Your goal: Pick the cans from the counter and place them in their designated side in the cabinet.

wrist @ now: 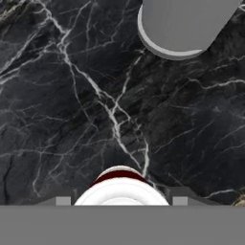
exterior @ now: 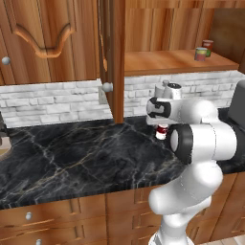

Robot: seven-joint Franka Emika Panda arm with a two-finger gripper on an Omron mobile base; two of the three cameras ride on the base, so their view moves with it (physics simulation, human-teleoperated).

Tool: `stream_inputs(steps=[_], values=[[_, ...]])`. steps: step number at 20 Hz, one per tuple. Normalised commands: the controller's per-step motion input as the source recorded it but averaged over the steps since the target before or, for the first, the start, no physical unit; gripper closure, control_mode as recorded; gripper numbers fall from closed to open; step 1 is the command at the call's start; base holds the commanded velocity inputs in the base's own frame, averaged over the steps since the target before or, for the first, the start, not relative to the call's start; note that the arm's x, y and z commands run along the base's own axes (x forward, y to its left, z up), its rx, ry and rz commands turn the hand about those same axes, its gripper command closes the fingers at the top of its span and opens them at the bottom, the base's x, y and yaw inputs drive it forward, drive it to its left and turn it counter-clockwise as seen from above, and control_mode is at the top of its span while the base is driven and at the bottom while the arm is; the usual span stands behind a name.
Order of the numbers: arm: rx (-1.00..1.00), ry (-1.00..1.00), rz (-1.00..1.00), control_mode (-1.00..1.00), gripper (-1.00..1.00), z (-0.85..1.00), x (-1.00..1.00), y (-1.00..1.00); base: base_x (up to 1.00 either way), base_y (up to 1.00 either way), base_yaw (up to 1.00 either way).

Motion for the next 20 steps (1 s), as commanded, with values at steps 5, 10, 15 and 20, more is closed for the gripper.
stream_inputs(steps=[5,10,15,20], values=[[0.04,0.04,-0.01,-1.0,1.0,0.49,-0.08,-0.16,0.0,0.0,0.0],[0.04,0.05,-0.02,-1.0,1.0,0.53,-0.23,-0.16,0.0,0.0,0.0],[0.03,0.01,-0.01,-1.0,1.0,0.48,-0.32,-0.17,0.0,0.0,0.0],[0.0,0.0,0.0,-1.0,1.0,0.5,-0.3,-0.11,0.0,0.0,0.0]])
